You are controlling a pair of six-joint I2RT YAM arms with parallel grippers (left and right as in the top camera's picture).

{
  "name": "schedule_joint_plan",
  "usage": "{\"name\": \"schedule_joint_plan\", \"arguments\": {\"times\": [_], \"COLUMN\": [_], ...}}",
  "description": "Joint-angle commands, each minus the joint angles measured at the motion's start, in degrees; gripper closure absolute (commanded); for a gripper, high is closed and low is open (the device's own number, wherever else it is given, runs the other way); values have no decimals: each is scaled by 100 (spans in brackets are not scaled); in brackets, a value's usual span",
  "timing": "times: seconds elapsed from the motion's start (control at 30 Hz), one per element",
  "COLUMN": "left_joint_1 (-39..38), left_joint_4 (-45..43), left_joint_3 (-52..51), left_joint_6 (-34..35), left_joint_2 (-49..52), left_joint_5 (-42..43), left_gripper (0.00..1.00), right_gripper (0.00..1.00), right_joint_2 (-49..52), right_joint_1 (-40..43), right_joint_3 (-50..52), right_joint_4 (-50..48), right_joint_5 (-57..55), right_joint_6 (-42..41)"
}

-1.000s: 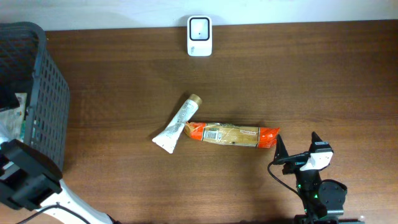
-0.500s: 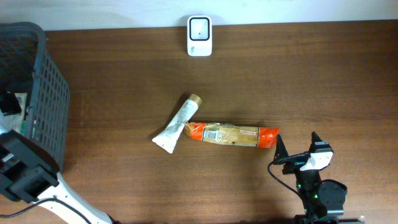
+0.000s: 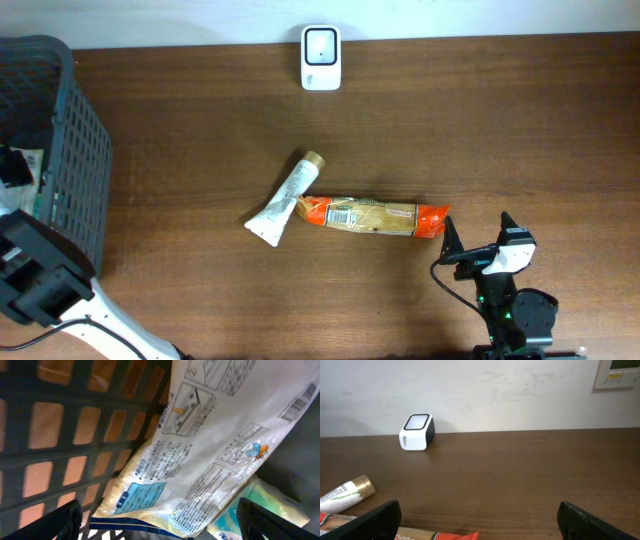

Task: Scan the item barcode
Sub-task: 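Reach the left gripper into the basket and grasp the white pouch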

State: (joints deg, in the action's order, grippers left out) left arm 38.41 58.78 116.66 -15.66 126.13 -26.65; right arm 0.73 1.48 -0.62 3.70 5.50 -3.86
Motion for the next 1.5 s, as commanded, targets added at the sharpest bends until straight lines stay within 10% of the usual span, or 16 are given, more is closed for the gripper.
{"name": "schedule_joint_plan", "arguments": {"times": [0.0,1.03,1.2,1.47], "left_joint_1": [44,48,48,63], "left_joint_4": [-94,-22,-37,-201], "left_joint_3": [-282,-317,-317,-317], "left_joint_6": [-170,-201,-201,-684], "left_joint_2": [52,52,52,52], "left_joint_5": [-85,-297,-295,-317], "left_gripper": [3,7,23,1], "right_gripper": [1,1,1,1], "right_joint_2": [-37,-37,-37,-37], "right_joint_1": [48,48,48,48], "right_joint_3": [31,31,31,31], "right_joint_4": [33,33,33,33], "right_joint_5": [31,31,31,31], "right_joint_6": [24,24,24,24]}}
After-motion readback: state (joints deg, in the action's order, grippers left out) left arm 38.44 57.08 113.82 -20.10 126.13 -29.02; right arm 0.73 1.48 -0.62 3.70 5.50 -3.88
